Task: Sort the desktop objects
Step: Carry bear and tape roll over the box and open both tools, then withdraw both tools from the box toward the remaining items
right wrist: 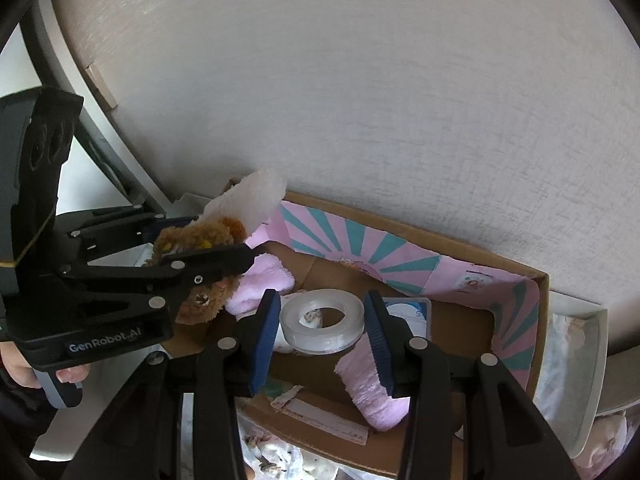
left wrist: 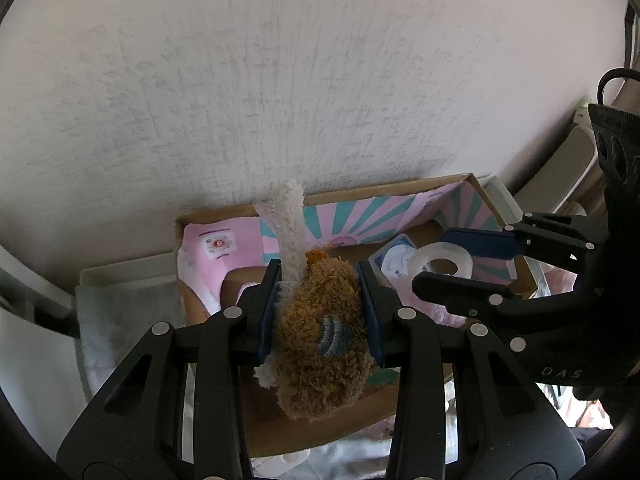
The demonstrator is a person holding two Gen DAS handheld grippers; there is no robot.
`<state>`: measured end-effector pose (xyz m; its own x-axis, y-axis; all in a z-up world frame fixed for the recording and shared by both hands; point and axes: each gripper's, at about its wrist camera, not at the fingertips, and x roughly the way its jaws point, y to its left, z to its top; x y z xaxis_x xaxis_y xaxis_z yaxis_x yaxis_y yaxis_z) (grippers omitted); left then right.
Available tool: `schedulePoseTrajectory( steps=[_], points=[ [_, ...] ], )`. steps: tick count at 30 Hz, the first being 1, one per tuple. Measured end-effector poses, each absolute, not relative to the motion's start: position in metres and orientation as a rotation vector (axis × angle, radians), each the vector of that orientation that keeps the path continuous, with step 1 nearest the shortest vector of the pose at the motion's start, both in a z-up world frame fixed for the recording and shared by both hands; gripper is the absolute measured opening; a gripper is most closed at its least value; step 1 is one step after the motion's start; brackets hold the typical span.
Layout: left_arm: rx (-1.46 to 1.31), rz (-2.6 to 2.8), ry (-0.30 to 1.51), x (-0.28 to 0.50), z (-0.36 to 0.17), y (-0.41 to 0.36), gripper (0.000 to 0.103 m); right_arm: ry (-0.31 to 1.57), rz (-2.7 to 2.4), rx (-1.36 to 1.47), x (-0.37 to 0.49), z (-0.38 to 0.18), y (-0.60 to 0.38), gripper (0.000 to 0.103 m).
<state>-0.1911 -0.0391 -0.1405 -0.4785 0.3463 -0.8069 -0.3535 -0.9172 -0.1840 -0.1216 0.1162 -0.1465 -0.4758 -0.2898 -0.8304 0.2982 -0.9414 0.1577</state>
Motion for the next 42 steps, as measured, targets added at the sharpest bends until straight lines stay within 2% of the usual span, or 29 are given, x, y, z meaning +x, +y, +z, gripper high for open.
schedulePoseTrajectory(
  steps=[7,10,11,12,13,14,16,19,26,38,42],
  points=[
    [-1.328,2.392,0.031,-0.196,-0.144,-0.037,0.033,-0.021,-2.428,1.403,-0.131,-0.151,0.125,0.04],
    [-1.353,2.379,-0.02,-0.199,-0.146,-0.039,0.035,-0.038,-2.427,1.428,-0.134,-0.152,0.128,0.04],
    [-1.361,2.381,-0.029,-0.2,-0.146,-0.04,0.037,-0.054,-2.419,1.442,-0.135,-0.153,0.13,0.042],
    [-1.373,2.388,-0.03,-0.201,-0.147,-0.04,0.041,-0.071,-2.415,1.45,-0.135,-0.153,0.132,0.05],
    [-1.384,2.398,-0.023,-0.202,-0.147,-0.041,0.067,-0.085,-2.419,1.45,-0.135,-0.153,0.134,0.062],
    [-1.396,2.427,-0.005,-0.203,-0.147,-0.042,0.092,-0.101,-2.432,1.442,-0.134,-0.152,0.137,0.066],
    [-1.409,2.448,-0.016,-0.206,-0.145,-0.049,0.103,-0.12,-2.457,1.421,-0.13,-0.149,0.145,0.074],
    [-1.398,2.428,-0.121,-0.208,-0.139,-0.061,0.103,-0.124,-2.484,1.419,-0.128,-0.145,0.153,0.074],
    [-1.391,2.449,-0.109,-0.201,-0.121,-0.066,0.103,-0.11,-2.549,1.37,-0.123,-0.13,0.164,0.074],
    [-1.3,2.521,-0.072,-0.164,-0.09,-0.065,0.103,0.059,-2.691,1.34,-0.095,-0.091,0.184,0.074],
    [-1.303,2.514,0.037,-0.147,-0.084,-0.056,0.103,0.063,-2.718,1.329,-0.085,-0.085,0.19,0.074]
  ],
)
